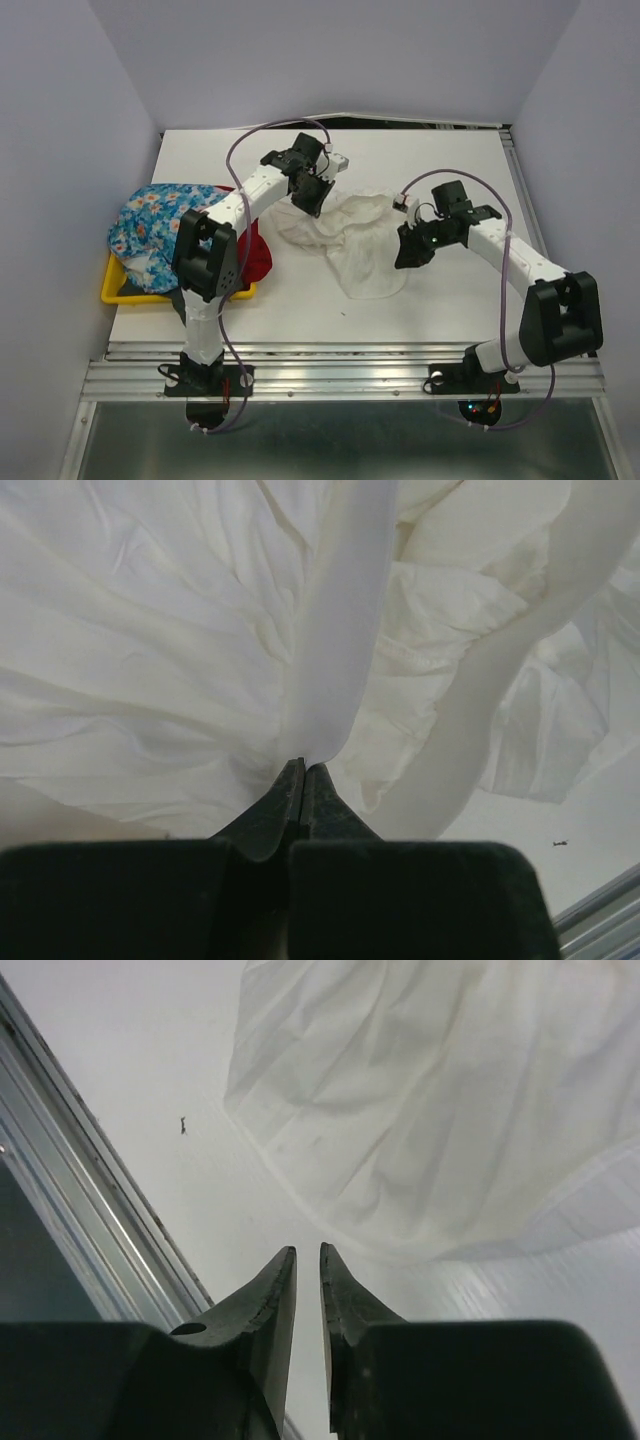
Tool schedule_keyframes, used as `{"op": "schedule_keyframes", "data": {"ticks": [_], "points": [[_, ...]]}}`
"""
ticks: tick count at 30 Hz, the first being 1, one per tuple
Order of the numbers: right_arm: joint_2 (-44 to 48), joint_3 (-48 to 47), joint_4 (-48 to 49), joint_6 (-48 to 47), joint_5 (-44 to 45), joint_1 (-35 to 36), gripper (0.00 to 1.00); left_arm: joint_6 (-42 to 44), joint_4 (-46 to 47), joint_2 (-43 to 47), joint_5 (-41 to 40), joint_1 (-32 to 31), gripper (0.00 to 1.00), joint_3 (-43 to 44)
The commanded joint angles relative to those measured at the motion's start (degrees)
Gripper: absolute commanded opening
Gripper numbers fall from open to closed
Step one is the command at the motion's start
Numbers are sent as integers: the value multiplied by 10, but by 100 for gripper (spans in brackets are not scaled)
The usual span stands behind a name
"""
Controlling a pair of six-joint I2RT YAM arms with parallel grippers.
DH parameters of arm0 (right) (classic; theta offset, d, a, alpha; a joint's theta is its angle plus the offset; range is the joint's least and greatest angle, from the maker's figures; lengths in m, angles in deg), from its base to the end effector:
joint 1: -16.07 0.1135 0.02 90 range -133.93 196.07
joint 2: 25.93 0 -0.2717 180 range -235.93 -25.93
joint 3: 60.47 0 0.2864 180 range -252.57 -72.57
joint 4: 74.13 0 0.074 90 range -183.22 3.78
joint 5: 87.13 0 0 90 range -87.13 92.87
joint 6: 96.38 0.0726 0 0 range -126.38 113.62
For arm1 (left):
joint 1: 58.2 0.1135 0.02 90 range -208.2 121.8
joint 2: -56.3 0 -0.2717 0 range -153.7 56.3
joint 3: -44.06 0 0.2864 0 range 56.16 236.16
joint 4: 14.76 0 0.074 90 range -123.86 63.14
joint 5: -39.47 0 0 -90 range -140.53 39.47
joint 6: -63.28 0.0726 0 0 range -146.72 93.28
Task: Fold and stack the skirts
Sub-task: Flatten the skirt out
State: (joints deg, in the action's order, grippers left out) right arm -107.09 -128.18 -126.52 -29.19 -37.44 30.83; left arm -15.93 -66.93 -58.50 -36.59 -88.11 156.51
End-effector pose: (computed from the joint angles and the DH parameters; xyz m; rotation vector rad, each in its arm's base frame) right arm 0.2876 0.1243 0.1973 -1.0066 2.3399 0.8916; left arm 0.4281 -0.2665 0.2308 0.9749 2.3433 -0.4405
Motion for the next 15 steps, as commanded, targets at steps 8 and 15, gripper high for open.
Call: {"op": "schedule_keyframes", "data": {"ticks": [8,15], "points": [[-141,-202,150,285,53,-58,40,12,68,113,27,6,9,-59],[-257,-265,178,374,52,-58,50,14,77,115,18,6,13,-63]]}}
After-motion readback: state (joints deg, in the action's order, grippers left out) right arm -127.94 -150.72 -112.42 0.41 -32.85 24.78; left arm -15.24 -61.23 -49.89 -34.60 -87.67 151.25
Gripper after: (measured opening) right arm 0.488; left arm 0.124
